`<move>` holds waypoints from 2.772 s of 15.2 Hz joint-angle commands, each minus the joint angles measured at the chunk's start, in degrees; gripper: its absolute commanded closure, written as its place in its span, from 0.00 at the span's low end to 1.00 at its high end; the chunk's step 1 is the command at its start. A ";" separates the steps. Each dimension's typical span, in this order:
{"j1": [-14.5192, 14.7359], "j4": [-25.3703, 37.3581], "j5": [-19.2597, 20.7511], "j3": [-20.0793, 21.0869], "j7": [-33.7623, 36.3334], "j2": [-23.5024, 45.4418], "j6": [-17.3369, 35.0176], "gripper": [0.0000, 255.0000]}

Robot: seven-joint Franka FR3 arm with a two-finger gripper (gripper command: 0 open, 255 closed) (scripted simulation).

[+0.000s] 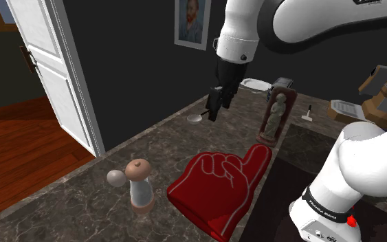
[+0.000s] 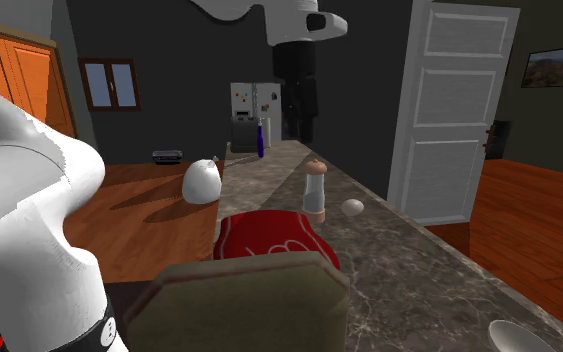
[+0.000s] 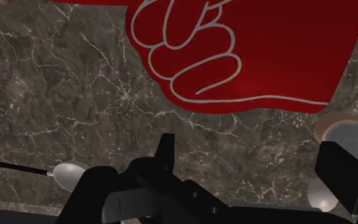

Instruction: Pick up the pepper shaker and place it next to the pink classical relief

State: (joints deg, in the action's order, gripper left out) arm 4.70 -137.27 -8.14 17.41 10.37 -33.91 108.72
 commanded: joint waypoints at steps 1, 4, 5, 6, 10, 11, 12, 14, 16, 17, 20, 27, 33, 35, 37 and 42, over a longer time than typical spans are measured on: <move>0.41 0.48 -0.59 2.63 2.96 2.50 2.69 0.00; 0.59 2.17 -0.62 6.47 7.37 6.78 6.21 0.00; 0.57 2.88 -0.42 7.77 8.91 8.34 7.34 0.00; 0.50 3.67 -0.10 9.08 10.49 9.97 8.45 0.00; -0.11 7.55 2.60 14.36 17.39 17.16 12.49 0.00; -0.32 8.71 3.68 15.68 19.30 19.14 13.37 0.00; -0.51 9.95 4.97 16.96 21.30 21.20 14.19 0.00; -0.77 12.66 8.13 19.37 25.58 25.61 15.57 0.00; -0.66 15.73 12.10 21.41 30.22 30.38 16.54 0.00; -0.38 17.40 14.35 22.22 32.63 32.89 16.84 0.00; 0.63 19.87 18.49 22.89 36.68 37.39 17.68 0.00; 1.08 18.22 22.02 22.31 39.05 40.95 21.79 0.00; 1.09 18.22 22.02 22.30 39.05 40.95 21.79 0.00; 1.09 18.21 22.00 22.30 39.04 40.94 21.78 1.00; 1.09 18.22 22.01 22.30 39.04 40.94 21.78 1.00; 1.09 18.20 22.01 22.30 39.04 40.94 21.80 1.00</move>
State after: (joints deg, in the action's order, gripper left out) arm 5.79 -119.06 13.87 39.71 49.41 7.01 130.53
